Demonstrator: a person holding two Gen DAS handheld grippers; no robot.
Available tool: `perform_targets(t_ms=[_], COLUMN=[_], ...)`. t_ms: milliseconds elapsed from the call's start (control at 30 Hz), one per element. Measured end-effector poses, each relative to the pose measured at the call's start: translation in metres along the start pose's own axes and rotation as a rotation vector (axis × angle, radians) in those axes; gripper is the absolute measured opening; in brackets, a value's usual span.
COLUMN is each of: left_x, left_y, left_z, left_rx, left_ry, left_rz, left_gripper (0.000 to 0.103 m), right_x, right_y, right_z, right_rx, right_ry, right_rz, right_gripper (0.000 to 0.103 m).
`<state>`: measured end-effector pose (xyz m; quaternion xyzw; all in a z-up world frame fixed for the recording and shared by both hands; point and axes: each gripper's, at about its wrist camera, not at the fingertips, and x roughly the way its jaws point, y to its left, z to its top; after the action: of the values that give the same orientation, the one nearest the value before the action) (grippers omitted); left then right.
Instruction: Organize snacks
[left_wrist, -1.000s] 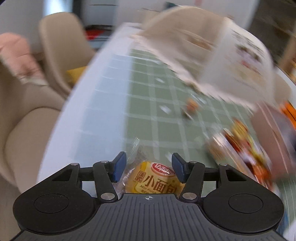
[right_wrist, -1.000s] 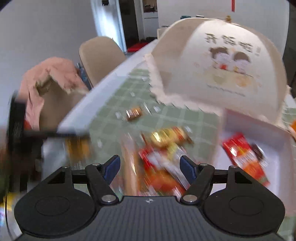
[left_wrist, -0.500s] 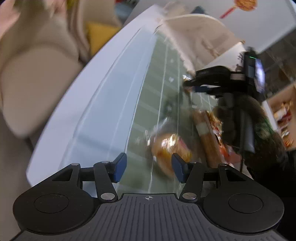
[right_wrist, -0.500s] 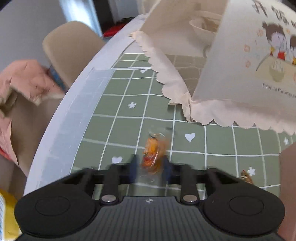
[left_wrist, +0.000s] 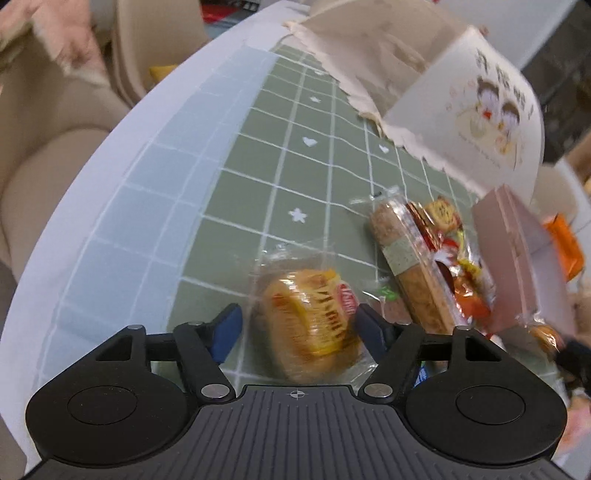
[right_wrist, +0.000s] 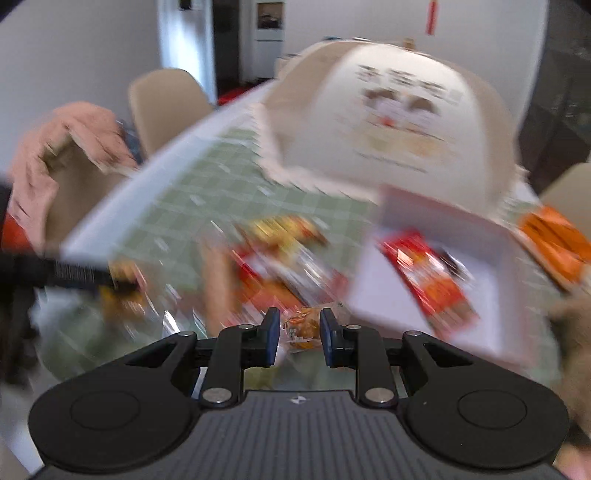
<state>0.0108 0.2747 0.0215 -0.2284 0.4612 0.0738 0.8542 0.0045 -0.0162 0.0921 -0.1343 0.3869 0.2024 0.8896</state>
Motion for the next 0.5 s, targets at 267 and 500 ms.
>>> perform_targets(t_ms=[267, 500], left_x=[-0.011, -0.058], left_y=[-0.036, -0.077], left_z=[-0.011, -0.054], left_rx=[0.065, 0.116], left_ry=[-0.064, -0.048], left_rz=[-0.017, -0.192], left_gripper=[0.043, 0.037], right_x=[-0.024, -0.029], right_y=[-0.06, -0.093], right_z=[-0.064, -0.095], right_rx=[0.119, 0.118], right_ry=[0.028, 0.041], right_rz=[-0.004, 0.046], right_gripper=[0.022, 0.022])
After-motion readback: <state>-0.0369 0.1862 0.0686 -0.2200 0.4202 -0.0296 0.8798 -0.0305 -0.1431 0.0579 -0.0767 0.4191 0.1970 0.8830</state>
